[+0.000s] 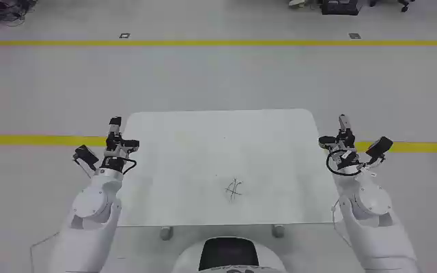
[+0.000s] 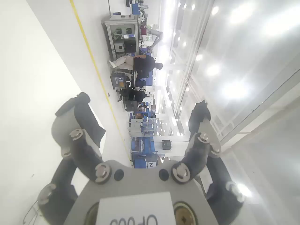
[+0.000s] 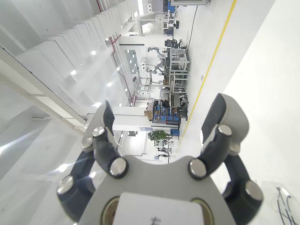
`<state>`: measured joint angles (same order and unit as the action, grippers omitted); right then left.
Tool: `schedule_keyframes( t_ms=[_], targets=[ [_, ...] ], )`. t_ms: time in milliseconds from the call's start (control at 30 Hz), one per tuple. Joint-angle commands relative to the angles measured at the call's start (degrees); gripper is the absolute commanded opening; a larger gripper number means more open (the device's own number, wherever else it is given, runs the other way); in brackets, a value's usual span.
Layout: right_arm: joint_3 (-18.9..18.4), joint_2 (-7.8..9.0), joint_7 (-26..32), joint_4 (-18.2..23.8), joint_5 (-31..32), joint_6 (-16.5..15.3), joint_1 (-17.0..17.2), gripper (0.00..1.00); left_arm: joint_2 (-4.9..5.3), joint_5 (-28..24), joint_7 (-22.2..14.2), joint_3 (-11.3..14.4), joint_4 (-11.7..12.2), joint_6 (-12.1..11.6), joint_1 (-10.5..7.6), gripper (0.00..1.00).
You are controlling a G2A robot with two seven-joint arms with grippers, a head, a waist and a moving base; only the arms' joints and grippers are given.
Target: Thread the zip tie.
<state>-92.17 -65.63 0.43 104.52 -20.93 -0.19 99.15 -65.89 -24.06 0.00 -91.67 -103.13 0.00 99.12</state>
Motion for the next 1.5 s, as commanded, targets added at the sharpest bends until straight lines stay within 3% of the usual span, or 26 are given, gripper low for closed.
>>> schedule_keyframes(
  t_ms=[0, 167, 333, 467, 833, 900, 1000, 1133, 1300, 1467],
  targets=[
    [-0.1, 0.24, 1.5, 1.5, 7.5, 1.1, 0.0, 1.00, 0.00, 0.0, 0.0, 0.0, 0.0, 0.0, 0.00, 1.00],
    [0.6, 1.08, 9.7, 4.1, 18.5, 8.8, -2.9, 1.00, 0.00, 0.0, 0.0, 0.0, 0.0, 0.0, 0.00, 1.00],
    [3.7, 1.90, 19.5, 5.5, 30.2, 16.2, -6.0, 1.00, 0.00, 0.0, 0.0, 0.0, 0.0, 0.0, 0.00, 1.00],
    [6.5, 2.30, 26.2, 5.6, 35.9, 19.6, -7.1, 1.00, 0.00, 0.0, 0.0, 0.0, 0.0, 0.0, 0.00, 1.00],
    [6.5, 2.30, 26.2, 5.6, 35.9, 19.6, -7.1, 1.00, 0.00, 0.0, 0.0, 0.0, 0.0, 0.0, 0.00, 1.00],
    [6.7, 2.49, 28.0, 5.5, 38.3, 19.7, -7.7, 1.00, 0.00, 0.0, 0.0, 0.0, 0.0, 0.0, 0.00, 1.00],
    [7.9, 2.72, 35.6, 5.2, 42.9, 19.7, -11.2, 1.00, 0.00, 0.0, 0.0, 0.0, 0.0, 0.0, 0.00, 1.00],
    [12.3, 2.21, 44.0, 3.5, 50.0, 19.7, -16.1, 1.00, 0.00, 0.0, 0.0, 0.0, 0.0, 0.0, 0.00, 1.00],
    [18.1, -0.05, 53.2, -1.0, 60.8, 19.7, -20.5, 1.00, 0.00, 0.0, 0.0, 0.0, 0.0, 0.0, 0.00, 1.00],
    [18.1, -2.89, 59.7, -3.3, 66.4, 19.7, -20.8, 1.00, 0.00, 0.0, 0.0, 0.0, 0.0, 0.0, 0.00, 1.00]
  ],
)
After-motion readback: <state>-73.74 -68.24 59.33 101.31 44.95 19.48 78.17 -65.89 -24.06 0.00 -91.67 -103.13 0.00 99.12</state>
